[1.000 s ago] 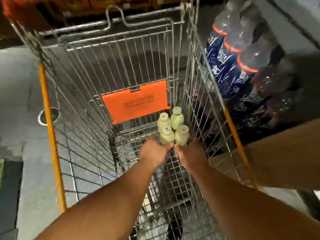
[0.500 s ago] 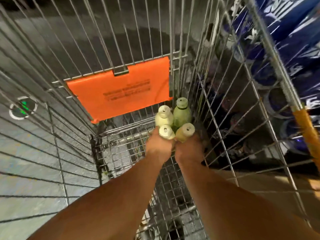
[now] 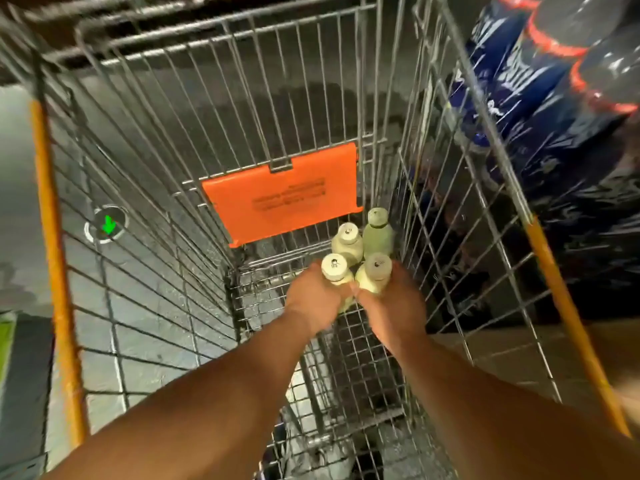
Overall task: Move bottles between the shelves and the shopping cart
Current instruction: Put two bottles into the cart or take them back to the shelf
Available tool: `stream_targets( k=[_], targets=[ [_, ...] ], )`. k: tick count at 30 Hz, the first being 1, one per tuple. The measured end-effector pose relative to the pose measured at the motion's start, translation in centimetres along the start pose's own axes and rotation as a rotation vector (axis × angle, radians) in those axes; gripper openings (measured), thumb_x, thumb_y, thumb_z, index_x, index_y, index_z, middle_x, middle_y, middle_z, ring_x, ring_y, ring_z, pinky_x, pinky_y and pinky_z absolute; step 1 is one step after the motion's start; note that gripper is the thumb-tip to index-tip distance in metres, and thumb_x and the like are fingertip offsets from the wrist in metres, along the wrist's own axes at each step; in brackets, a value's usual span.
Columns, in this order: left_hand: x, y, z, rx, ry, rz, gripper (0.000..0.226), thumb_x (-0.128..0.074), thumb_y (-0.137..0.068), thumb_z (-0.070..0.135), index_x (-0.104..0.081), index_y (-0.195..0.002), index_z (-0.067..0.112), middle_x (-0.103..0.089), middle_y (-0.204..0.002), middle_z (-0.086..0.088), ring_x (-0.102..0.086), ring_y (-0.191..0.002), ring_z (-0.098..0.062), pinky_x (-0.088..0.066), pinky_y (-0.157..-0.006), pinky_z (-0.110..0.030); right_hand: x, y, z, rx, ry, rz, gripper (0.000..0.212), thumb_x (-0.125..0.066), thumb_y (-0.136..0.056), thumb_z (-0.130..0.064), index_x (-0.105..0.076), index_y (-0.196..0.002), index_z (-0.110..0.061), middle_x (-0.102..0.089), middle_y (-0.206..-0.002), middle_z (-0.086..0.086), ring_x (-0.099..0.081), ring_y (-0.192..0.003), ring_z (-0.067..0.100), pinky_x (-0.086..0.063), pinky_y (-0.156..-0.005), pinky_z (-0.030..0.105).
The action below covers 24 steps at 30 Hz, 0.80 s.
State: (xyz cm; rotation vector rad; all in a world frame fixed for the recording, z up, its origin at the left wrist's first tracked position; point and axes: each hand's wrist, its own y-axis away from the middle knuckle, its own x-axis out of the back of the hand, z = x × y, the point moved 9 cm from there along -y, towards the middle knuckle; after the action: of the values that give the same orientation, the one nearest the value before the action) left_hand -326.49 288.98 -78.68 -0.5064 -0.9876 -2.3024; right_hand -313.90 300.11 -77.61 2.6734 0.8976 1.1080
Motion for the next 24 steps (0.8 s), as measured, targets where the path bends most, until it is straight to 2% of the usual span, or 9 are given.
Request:
stream_targets(
  k=[2, 4, 7, 10, 12, 16, 20, 23, 24],
  targets=[
    [2.8, 2.1, 2.5, -0.053, -0.045, 0.035, 0.047, -0.071, -0.08, 0.055, -0.058, -0.115, 0.026, -0.07, -0.104, 0.006, -0.066, -0.092, -0.019, -0.048, -0.069, -0.026, 2.3, 1.9, -2.0, 0.017, -0.062, 0.038, 0.029, -0.079, -0.075, -0.019, -0.059, -0.091, -0.032, -0.066, -0.078, -0.015, -0.062, -0.07, -0.006, -0.038, -0.047, 0.004],
    [5.4, 4.5, 5.5, -0.112, -0.075, 0.053, 0.044, -0.071, -0.079, 0.056, -0.062, -0.11, 0.026, -0.071, -0.1, 0.004, -0.066, -0.094, -0.022, -0.047, -0.072, -0.029, 5.2, 4.2, -4.8, 0.04, -0.068, 0.09, 0.028, -0.076, -0.076, -0.03, -0.056, -0.095, -0.032, -0.061, -0.08, -0.016, -0.059, -0.07, -0.006, -0.038, -0.05, 0.005],
    [8.8, 8.8, 10.6, -0.257, -0.15, 0.058, 0.042, -0.068, -0.081, 0.06, -0.064, -0.107, 0.028, -0.07, -0.096, 0.004, -0.065, -0.09, -0.021, -0.042, -0.067, -0.029, 9.7, 7.8, -8.7, 0.07, -0.131, 0.154, 0.037, -0.075, -0.076, -0.03, -0.054, -0.106, -0.027, -0.061, -0.089, -0.011, -0.062, -0.079, 0.005, -0.051, -0.066, 0.024],
    [12.1, 13.9, 15.4, -0.381, -0.153, 0.076, 0.041, -0.069, -0.078, 0.063, -0.066, -0.101, 0.03, -0.071, -0.093, 0.01, -0.064, -0.086, -0.014, -0.043, -0.069, -0.029, 15.2, 12.6, -13.1, 0.106, -0.16, 0.304, 0.035, -0.079, -0.073, -0.024, -0.057, -0.099, -0.026, -0.06, -0.084, -0.009, -0.058, -0.074, 0.007, -0.039, -0.065, 0.014],
    [13.8, 18.0, 18.4, -0.47, -0.148, 0.073, 0.035, -0.073, -0.075, 0.059, -0.067, -0.095, 0.03, -0.07, -0.091, 0.011, -0.063, -0.084, -0.012, -0.042, -0.068, -0.028, 19.0, 16.8, -16.3, 0.184, -0.084, 0.431, 0.03, -0.081, -0.072, -0.026, -0.062, -0.096, -0.021, -0.064, -0.083, -0.001, -0.061, -0.077, 0.02, -0.038, -0.065, 0.021],
    [16.6, 27.2, 23.6, -0.642, -0.101, 0.031, 0.025, -0.077, -0.07, 0.056, -0.063, -0.082, 0.04, -0.067, -0.083, 0.014, -0.066, -0.087, -0.016, -0.046, -0.07, -0.027, 26.2, 27.2, -20.8, 0.214, -0.125, 0.626, 0.034, -0.08, -0.075, -0.03, -0.058, -0.1, -0.031, -0.056, -0.08, -0.018, -0.061, -0.087, 0.02, -0.033, -0.065, 0.009],
    [17.6, 38.3, 29.1, -0.813, -0.154, -0.034, 0.047, -0.074, -0.065, 0.068, -0.068, -0.096, 0.033, -0.073, -0.104, 0.001, -0.067, -0.099, -0.025, -0.051, -0.078, -0.034, 33.4, 38.5, -23.4, 0.107, -0.051, 0.787, 0.054, -0.075, -0.073, -0.051, -0.058, -0.115, -0.021, -0.07, -0.107, 0.008, -0.063, -0.101, 0.033, -0.041, -0.068, 0.029],
    [17.2, 47.4, 33.0, -0.967, -0.179, -0.069, 0.046, -0.07, -0.061, 0.073, -0.065, -0.089, 0.036, -0.073, -0.11, -0.002, -0.066, -0.103, -0.027, -0.043, -0.073, -0.029, 39.0, 47.5, -24.0, 0.03, -0.004, 0.892, 0.058, -0.073, -0.073, -0.053, -0.056, -0.117, -0.019, -0.068, -0.114, 0.01, -0.061, -0.107, 0.033, -0.047, -0.08, 0.036],
    [16.8, 50.4, 34.1, -1.007, -0.188, -0.079, 0.051, -0.071, -0.062, 0.072, -0.068, -0.096, 0.034, -0.072, -0.112, -0.003, -0.065, -0.104, -0.027, -0.043, -0.073, -0.029, 40.8, 50.7, -23.9, 0.004, 0.017, 0.929, 0.057, -0.073, -0.074, -0.053, -0.056, -0.117, -0.019, -0.067, -0.115, 0.01, -0.06, -0.108, 0.033, -0.047, -0.082, 0.036]
  ],
)
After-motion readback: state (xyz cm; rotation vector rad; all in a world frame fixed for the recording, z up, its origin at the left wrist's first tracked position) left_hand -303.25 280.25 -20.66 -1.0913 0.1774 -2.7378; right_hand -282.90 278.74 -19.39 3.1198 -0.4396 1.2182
